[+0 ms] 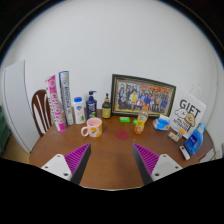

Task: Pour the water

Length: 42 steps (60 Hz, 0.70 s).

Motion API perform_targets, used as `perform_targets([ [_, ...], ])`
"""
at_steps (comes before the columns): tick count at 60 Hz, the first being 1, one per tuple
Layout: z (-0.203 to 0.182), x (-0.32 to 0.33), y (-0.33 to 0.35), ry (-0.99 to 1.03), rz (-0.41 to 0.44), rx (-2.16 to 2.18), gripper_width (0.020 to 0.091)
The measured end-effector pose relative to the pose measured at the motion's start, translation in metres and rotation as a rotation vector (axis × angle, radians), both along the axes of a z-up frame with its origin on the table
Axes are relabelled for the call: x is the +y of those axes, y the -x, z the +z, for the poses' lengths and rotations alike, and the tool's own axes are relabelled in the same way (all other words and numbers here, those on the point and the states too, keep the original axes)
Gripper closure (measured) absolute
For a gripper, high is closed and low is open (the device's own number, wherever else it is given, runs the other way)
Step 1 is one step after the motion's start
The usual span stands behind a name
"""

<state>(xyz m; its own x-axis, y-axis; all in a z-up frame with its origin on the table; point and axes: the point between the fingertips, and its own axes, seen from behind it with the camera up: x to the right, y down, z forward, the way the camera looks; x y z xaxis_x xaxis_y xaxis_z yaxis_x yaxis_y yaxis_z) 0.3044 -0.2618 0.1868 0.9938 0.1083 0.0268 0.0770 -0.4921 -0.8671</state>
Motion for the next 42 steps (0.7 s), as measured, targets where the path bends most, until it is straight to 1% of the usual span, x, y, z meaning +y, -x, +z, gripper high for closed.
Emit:
perform_targets([
  [7,-0.02,0.026,-0.018,0.017,-0.04,0.006,0.025],
  [11,-0.022,0.035,-0.036,0.029,-0.053,0.004,0.025],
  [20,-0.054,0.096,-0.078,0.022,-0.072,-0.005,0.025],
  [31,-0.085,0.189,-0.126,-0.024,-0.071,0.002,0.0247],
  [42,-0.117,0.294,-0.157,-0.078,-0.072,0.068,0.025],
])
